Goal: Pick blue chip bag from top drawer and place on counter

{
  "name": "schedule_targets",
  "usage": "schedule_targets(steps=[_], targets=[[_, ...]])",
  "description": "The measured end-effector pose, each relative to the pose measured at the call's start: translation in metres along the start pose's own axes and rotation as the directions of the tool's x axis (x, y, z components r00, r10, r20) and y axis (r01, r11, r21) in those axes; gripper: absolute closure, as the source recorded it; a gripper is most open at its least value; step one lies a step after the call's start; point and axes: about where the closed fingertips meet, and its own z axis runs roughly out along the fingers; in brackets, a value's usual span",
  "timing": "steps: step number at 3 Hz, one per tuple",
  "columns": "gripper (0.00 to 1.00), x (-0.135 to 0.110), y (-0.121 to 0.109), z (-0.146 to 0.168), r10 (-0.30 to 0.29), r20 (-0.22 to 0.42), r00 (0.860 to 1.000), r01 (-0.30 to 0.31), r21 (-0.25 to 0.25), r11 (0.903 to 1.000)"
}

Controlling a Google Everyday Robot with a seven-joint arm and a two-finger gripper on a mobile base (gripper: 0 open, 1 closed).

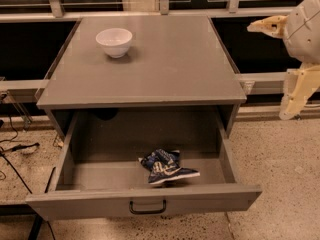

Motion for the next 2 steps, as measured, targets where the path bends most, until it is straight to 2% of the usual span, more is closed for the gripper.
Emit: schedule_targets(steps=[1, 2], targets=[[0.0, -0.0012, -0.0012, -0.0005, -0.113, -0.005, 0.994, 0.113, 0.003, 0.9936], [0.0, -0.0065, 0.0019, -0.0001, -0.183, 0.001, 0.983, 0.182, 0.037, 0.9825]])
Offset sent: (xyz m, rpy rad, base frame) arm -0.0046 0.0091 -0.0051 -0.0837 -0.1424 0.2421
